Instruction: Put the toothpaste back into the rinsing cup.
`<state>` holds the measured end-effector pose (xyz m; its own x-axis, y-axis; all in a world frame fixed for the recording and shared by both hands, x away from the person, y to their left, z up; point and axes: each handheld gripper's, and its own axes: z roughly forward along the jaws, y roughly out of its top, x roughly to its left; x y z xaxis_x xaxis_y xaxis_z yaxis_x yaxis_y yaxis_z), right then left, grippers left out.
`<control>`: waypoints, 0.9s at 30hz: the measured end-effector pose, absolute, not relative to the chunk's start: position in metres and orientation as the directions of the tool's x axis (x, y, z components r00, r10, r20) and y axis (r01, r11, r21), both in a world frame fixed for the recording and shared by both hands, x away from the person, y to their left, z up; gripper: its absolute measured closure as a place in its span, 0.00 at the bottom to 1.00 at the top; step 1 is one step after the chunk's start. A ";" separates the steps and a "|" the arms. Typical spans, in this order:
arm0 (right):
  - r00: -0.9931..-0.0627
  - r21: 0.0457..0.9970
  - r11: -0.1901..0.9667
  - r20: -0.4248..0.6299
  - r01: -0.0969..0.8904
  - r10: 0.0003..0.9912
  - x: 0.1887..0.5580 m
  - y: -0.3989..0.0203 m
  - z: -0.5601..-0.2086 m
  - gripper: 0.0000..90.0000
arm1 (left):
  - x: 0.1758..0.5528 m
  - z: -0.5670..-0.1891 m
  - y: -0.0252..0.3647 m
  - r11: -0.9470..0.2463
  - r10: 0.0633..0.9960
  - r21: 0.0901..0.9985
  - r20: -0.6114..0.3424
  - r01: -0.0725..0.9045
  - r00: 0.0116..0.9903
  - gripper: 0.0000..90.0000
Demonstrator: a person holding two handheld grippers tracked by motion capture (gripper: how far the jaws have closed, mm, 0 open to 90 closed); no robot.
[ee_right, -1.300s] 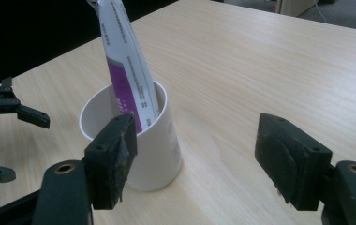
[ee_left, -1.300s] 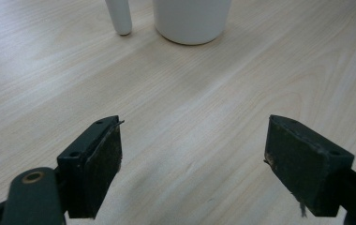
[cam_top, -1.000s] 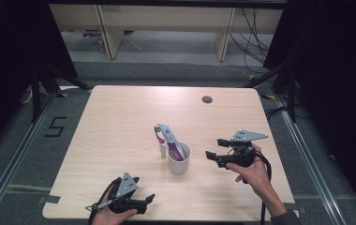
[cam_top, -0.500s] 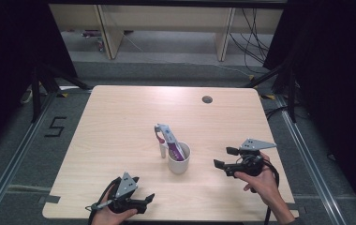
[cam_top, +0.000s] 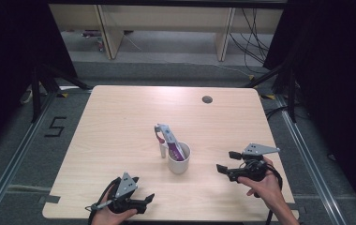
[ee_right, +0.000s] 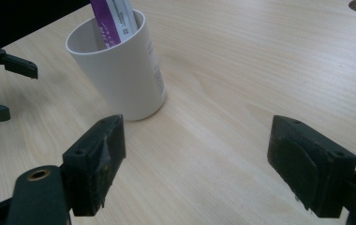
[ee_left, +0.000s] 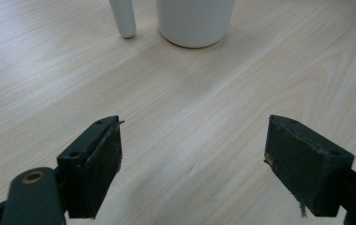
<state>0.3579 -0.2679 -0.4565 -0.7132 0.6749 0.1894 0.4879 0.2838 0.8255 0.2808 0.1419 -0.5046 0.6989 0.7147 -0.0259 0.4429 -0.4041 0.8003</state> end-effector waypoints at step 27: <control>-0.713 0.812 0.290 0.205 0.507 0.671 0.325 -0.282 -0.466 0.21 | 0.280 -0.505 0.141 -0.408 0.709 0.803 -0.021 0.435 0.705 0.21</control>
